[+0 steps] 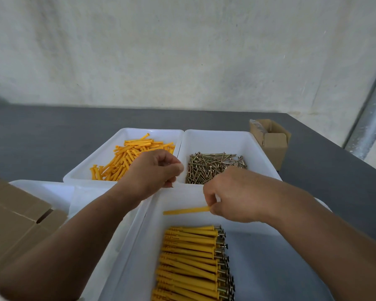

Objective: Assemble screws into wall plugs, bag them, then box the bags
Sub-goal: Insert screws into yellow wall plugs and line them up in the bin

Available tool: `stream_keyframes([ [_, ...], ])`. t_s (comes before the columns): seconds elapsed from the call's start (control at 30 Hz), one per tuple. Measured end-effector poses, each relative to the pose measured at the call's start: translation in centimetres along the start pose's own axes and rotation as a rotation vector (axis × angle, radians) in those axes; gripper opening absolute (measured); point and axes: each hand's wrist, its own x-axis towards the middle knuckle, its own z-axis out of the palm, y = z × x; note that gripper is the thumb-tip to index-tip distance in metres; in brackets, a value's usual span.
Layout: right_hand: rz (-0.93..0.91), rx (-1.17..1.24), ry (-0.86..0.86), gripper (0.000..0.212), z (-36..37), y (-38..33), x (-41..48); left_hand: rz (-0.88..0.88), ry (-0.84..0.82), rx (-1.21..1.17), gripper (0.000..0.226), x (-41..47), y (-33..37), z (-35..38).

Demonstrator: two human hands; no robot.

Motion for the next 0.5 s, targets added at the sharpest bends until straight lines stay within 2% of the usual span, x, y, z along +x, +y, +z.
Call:
stream_keyframes([
  [0.1,0.014,-0.092,-0.109,0.016,0.8,-0.4,0.1,0.027,0.205,0.267,0.008,0.6,-1.0,-0.8],
  [0.2,0.015,-0.142,-0.141,0.016,1.5,-0.7,0.4,0.050,0.292,0.513,0.009,0.8,-1.7,-1.4],
  [0.5,0.001,-0.137,-0.133,0.015,3.0,-1.3,0.9,-0.006,0.219,0.841,0.029,1.6,-3.5,-2.0],
])
